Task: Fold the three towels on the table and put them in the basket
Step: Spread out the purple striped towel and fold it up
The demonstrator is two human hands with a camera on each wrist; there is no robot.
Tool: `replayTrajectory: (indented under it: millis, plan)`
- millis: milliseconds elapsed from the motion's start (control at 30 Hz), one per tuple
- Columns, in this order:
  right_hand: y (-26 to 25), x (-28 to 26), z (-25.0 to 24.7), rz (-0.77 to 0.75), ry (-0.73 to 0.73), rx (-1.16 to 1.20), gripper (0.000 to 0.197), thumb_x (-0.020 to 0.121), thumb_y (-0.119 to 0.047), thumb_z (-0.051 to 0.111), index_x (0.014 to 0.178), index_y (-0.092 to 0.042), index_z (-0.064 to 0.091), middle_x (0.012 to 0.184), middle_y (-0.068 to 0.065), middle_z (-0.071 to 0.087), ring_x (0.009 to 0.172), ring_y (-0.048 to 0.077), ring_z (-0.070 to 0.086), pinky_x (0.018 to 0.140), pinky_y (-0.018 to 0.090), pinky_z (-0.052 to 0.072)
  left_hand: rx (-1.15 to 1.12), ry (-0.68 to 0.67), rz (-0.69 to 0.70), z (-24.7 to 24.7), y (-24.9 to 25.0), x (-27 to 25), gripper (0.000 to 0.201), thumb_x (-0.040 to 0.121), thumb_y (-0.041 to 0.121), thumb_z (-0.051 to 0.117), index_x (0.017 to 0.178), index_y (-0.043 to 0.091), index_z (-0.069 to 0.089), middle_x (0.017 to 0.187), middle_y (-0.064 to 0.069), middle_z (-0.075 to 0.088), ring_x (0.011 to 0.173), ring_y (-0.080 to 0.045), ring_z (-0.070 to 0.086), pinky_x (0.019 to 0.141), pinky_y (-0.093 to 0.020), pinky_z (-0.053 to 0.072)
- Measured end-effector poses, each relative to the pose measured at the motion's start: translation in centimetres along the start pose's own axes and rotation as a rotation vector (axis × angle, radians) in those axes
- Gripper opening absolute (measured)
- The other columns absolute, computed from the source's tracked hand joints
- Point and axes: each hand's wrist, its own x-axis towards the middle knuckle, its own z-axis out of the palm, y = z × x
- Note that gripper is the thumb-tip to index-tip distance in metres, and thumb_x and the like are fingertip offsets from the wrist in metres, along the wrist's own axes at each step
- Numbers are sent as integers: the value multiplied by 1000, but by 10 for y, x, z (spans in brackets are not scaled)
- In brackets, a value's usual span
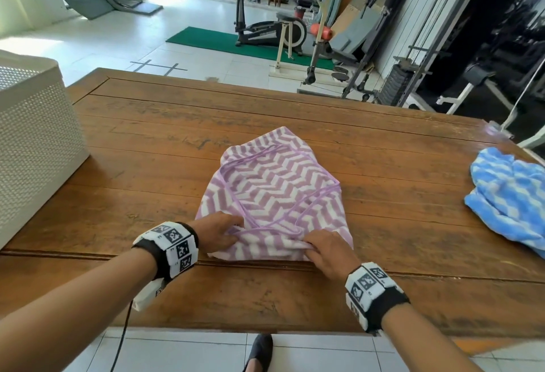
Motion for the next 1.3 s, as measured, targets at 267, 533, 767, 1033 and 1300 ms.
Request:
replayTrajectory:
  millis: [267,533,767,1033,1300]
  plan:
    - [-7,17,-23,-26,71,-11,35,97,-33,36,126,-21,52,121,3,59,112,24,54,93,33,41,-114,18,-82,-2,0,19,26,100,19,39,126,13,39,123,-10,56,107,-24,53,83,-26,38]
    - [-23,35,-19,-28,-162,-128,38,102,-39,32,118,-14,56,120,6,57,109,23,51,90,32,36,1,19,-100,-20,0,28,27,98,26,44,125,22,43,129,-5,53,110,-21,52,88,-28,40]
    - [-1,79,-28,82,-305,267,44,101,-38,40,60,-22,43,67,-8,48,77,18,50,72,27,33,284,196,136,-16,23,5,52,93,51,37,137,25,47,138,3,51,129,-16,45,109,-28,27]
    - [-18,71,-29,-77,78,-216,29,98,-30,44,119,-17,59,119,4,58,112,26,54,95,36,38,53,58,-87,-23,0,51,32,99,24,40,130,29,51,130,-10,54,118,-28,52,97,-31,38]
    - [-15,75,-20,-43,-101,-286,44,101,-43,24,125,-19,52,125,3,58,114,23,50,101,35,29,172,-14,-70,-33,0,81,31,101,23,32,128,27,47,128,-11,54,114,-30,52,95,-36,39]
